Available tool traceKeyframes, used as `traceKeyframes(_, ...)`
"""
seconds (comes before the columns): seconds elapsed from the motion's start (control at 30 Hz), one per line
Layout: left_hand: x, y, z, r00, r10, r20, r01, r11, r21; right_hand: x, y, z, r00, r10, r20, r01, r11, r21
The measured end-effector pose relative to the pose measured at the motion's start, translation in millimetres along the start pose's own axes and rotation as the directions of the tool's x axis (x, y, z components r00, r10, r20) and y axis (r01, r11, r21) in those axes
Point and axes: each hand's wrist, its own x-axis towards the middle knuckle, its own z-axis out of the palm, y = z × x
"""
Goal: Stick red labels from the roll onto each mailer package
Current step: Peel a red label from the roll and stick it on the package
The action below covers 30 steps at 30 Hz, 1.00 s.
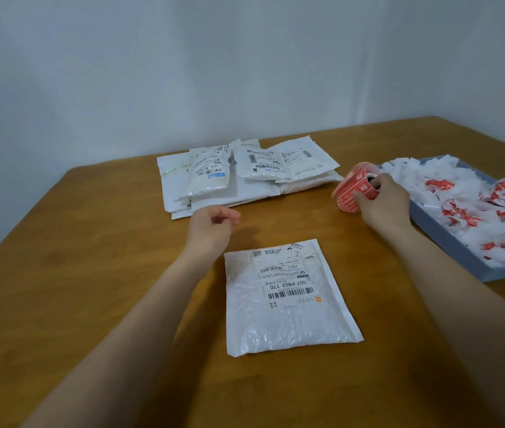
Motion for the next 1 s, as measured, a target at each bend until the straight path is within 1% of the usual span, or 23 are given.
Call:
traceKeyframes(0.1, -5, 3, -5, 1.000, 0.002, 0.012, -0.002, 0.999, -0.038, -12, -9, -6, 0.998, 0.003, 0.056, -0.008, 0.997, 0.083)
traceKeyframes(0.2, -12, 7, -7, 1.000, -0.011, 0.023, 0.012, 0.998, -0.062, -29, -23, -12, 0.993, -0.059, 0.105, 0.039, 0.982, 0.183)
traceKeyframes(0.23, -15, 9, -8, 0.999, -0.019, 0.030, 0.022, 0.997, -0.076, -34, -27, -13, 0.989, -0.073, 0.126, 0.042, 0.971, 0.233)
traceKeyframes(0.3, -24, 13, -7, 0.998, -0.022, 0.053, 0.027, 0.995, -0.098, -45, -36, -14, 0.977, -0.076, 0.197, -0.003, 0.928, 0.372)
traceKeyframes(0.33, -29, 15, -6, 0.998, -0.002, 0.060, 0.008, 0.994, -0.107, -50, -40, -14, 0.968, -0.078, 0.239, -0.034, 0.902, 0.431)
traceKeyframes(0.4, -39, 17, 1, 0.992, 0.104, 0.074, -0.098, 0.992, -0.075, -61, -46, -12, 0.941, -0.095, 0.325, -0.082, 0.868, 0.489)
traceKeyframes(0.47, -49, 18, 9, 0.962, 0.249, 0.111, -0.252, 0.968, 0.013, -71, -50, -8, 0.911, -0.109, 0.397, -0.120, 0.853, 0.508)
traceKeyframes(0.53, -53, 17, 17, 0.918, 0.370, 0.146, -0.381, 0.923, 0.052, -80, -54, -4, 0.887, -0.127, 0.444, -0.134, 0.850, 0.509)
traceKeyframes(0.6, -54, 16, 22, 0.890, 0.431, 0.148, -0.442, 0.896, 0.049, -86, -58, -2, 0.880, -0.134, 0.456, -0.125, 0.861, 0.493)
traceKeyframes(0.67, -54, 14, 25, 0.888, 0.440, 0.134, -0.451, 0.890, 0.070, -91, -63, -2, 0.879, -0.146, 0.454, -0.108, 0.866, 0.488)
traceKeyframes(0.77, -58, 17, 27, 0.911, 0.399, 0.109, -0.411, 0.902, 0.131, -97, -68, -2, 0.887, -0.188, 0.422, -0.044, 0.875, 0.483)
traceKeyframes(0.87, -59, 20, 26, 0.909, 0.409, 0.075, -0.416, 0.887, 0.199, -100, -72, -4, 0.888, -0.217, 0.405, 0.006, 0.886, 0.463)
traceKeyframes(0.93, -58, 20, 25, 0.911, 0.403, 0.086, -0.412, 0.885, 0.216, -101, -73, -4, 0.882, -0.240, 0.406, 0.042, 0.897, 0.440)
traceKeyframes(1.0, -57, 21, 24, 0.922, 0.369, 0.119, -0.385, 0.906, 0.176, -103, -75, -4, 0.877, -0.263, 0.403, 0.086, 0.910, 0.406)
